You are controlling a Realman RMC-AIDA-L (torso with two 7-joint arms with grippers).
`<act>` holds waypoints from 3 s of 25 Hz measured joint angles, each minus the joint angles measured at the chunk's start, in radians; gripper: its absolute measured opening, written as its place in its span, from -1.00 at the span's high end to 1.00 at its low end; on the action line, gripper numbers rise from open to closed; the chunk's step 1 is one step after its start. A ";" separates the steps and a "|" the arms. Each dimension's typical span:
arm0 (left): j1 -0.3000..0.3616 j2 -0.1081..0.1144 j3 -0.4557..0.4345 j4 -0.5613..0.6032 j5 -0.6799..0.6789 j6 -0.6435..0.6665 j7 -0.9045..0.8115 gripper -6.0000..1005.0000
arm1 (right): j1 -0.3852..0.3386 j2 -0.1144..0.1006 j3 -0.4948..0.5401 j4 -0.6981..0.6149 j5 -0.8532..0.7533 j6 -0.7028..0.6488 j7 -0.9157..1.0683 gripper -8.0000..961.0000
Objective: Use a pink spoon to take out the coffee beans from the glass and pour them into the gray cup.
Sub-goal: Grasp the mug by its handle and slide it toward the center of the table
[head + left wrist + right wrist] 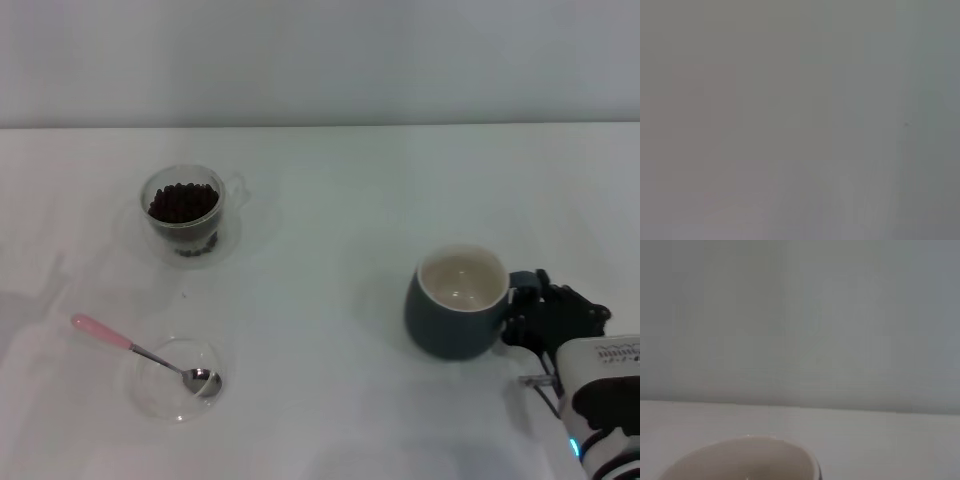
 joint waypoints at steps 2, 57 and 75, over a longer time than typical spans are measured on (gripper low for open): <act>0.000 0.000 0.000 0.000 -0.003 0.000 0.000 -0.70 | 0.009 0.000 0.002 0.000 -0.028 0.019 0.000 0.73; -0.006 0.002 0.000 0.004 -0.010 0.022 -0.001 -0.69 | 0.043 -0.019 0.060 -0.023 -0.377 0.324 0.144 -0.59; -0.016 0.003 0.000 0.008 -0.010 0.026 0.000 -0.69 | 0.035 -0.209 0.005 -0.016 -0.786 0.292 0.717 -0.79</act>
